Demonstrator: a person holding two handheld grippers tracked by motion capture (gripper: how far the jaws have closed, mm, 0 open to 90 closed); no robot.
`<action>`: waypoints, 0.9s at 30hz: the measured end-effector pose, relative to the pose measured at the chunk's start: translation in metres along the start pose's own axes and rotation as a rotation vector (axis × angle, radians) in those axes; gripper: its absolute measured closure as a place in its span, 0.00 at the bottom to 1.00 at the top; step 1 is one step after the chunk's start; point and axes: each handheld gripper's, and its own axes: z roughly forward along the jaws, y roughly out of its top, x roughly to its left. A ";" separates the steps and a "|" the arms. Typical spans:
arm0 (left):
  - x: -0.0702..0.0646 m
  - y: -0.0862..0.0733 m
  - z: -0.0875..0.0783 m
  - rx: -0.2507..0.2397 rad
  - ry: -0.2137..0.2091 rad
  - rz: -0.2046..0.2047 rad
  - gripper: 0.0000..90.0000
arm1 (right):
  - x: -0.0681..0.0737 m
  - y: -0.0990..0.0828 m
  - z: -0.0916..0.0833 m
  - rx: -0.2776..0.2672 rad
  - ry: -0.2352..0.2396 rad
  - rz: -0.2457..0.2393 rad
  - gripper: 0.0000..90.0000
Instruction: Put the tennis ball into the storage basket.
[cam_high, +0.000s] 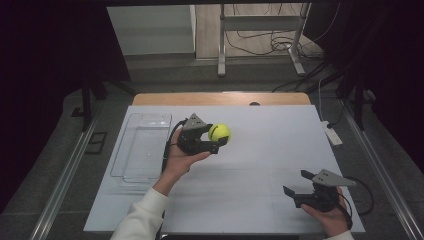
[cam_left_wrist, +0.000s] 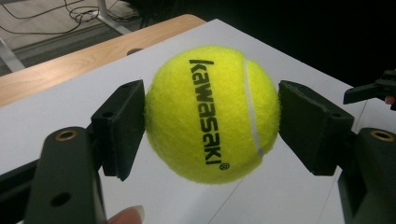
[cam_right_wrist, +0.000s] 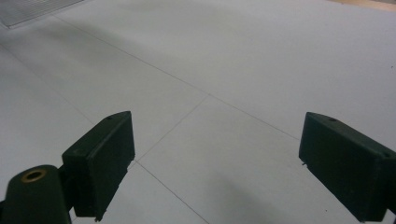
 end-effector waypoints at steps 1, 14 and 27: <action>0.000 0.000 -0.001 -0.002 0.002 -0.001 0.30 | 0.000 0.000 0.000 0.000 0.000 -0.001 0.12; 0.005 0.003 -0.009 -0.021 0.022 -0.005 0.30 | 0.000 0.000 0.000 0.003 -0.003 -0.003 0.12; 0.011 0.006 -0.018 -0.041 0.040 -0.016 0.30 | 0.000 0.000 0.000 0.008 -0.010 -0.013 0.12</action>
